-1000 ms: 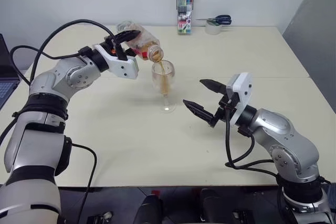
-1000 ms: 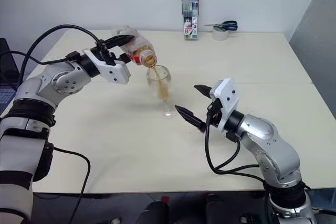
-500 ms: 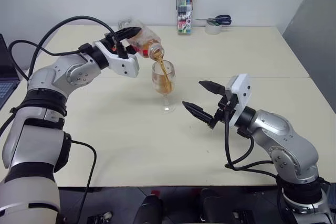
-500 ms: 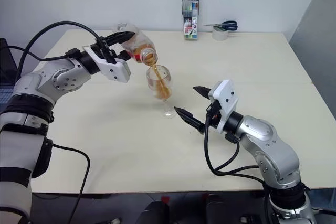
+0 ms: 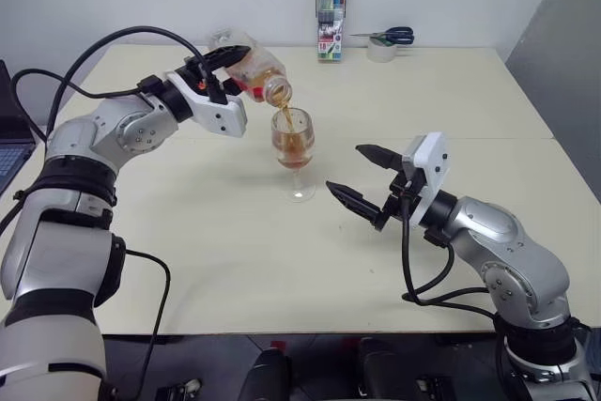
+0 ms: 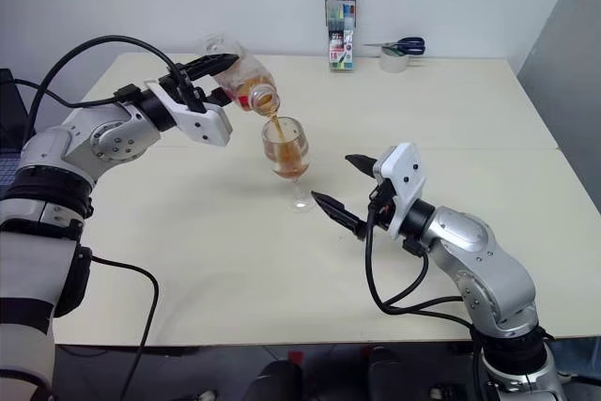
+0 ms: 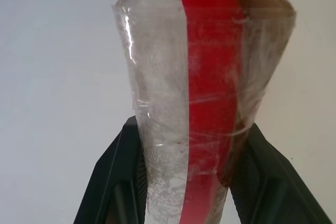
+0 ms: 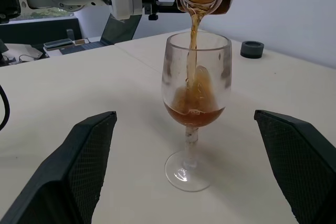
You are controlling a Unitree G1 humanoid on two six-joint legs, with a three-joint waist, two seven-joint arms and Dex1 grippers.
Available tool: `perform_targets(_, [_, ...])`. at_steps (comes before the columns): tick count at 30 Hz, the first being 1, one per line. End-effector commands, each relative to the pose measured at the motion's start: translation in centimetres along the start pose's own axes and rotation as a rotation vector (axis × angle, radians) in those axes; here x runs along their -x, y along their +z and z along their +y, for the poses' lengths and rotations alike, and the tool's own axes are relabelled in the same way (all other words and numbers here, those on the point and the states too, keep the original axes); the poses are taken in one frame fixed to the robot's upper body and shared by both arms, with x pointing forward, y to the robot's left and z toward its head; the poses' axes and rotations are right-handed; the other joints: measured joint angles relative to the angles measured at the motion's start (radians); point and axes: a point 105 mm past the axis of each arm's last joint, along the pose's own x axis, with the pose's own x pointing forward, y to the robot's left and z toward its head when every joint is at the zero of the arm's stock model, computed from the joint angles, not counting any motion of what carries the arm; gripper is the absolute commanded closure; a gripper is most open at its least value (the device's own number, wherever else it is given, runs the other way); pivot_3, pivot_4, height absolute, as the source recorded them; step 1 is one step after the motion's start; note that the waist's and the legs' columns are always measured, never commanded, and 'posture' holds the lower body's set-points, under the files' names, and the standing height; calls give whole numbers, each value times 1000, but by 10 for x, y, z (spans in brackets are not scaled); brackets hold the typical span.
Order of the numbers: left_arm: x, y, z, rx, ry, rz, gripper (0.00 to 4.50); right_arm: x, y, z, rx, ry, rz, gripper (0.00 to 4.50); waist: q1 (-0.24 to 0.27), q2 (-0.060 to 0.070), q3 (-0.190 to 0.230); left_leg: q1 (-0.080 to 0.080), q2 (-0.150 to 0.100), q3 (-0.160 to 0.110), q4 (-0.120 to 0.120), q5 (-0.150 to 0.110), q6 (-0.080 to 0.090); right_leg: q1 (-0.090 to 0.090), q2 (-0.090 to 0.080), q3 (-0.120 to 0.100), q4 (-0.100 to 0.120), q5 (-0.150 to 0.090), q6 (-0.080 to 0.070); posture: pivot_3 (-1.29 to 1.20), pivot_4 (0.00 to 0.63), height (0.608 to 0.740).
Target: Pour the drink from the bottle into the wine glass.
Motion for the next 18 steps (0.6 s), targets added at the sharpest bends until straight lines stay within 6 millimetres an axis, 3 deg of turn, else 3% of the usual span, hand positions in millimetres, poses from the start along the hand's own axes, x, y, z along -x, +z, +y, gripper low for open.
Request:
perform_targets(1, [1, -3, 25, -38, 74, 2, 2832, 1, 11, 12, 22, 41, -43, 0, 0, 0, 0, 0, 0, 0, 0, 0, 0, 0, 0, 0, 0, 0, 0, 0, 150, 740])
perform_targets(18, [0, -4, 28, -52, 78, 3, 2832, 0, 10, 16, 16, 53, -37, 0, 0, 0, 0, 0, 0, 0, 0, 0, 0, 0, 0, 0, 0, 0, 0, 0, 150, 740])
